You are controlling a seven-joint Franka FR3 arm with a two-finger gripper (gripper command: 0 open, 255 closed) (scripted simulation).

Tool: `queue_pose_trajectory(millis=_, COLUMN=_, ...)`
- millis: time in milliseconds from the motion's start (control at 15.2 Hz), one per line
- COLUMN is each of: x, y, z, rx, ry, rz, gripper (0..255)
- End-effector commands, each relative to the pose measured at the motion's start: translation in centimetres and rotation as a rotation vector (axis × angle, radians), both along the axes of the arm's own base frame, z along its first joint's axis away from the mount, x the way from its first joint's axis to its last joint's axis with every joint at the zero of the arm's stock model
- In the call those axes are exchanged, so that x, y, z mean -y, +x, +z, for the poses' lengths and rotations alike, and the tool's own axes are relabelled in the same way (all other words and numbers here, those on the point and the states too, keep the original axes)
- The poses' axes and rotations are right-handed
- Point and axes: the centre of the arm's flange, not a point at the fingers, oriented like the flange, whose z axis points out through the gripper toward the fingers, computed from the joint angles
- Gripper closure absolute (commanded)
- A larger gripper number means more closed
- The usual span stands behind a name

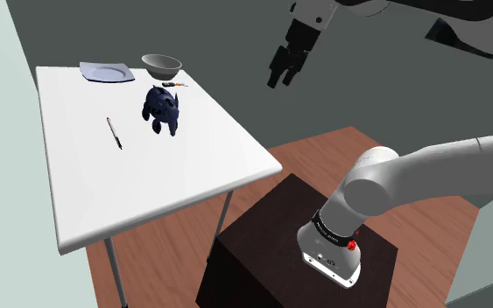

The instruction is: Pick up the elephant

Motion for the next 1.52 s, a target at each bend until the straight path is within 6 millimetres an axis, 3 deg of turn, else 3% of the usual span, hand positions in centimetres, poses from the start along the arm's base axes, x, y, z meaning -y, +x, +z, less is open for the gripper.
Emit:
queue_pose_trajectory(millis=0, x=0.0, y=0.0, z=0.0, rx=0.000, ry=0.000, rz=0.000, gripper=0)
queue_pose_trajectory(millis=1452, x=-14.5, y=21.0, z=-12.9, rx=0.033, ry=0.007, rz=-0.203, gripper=0)
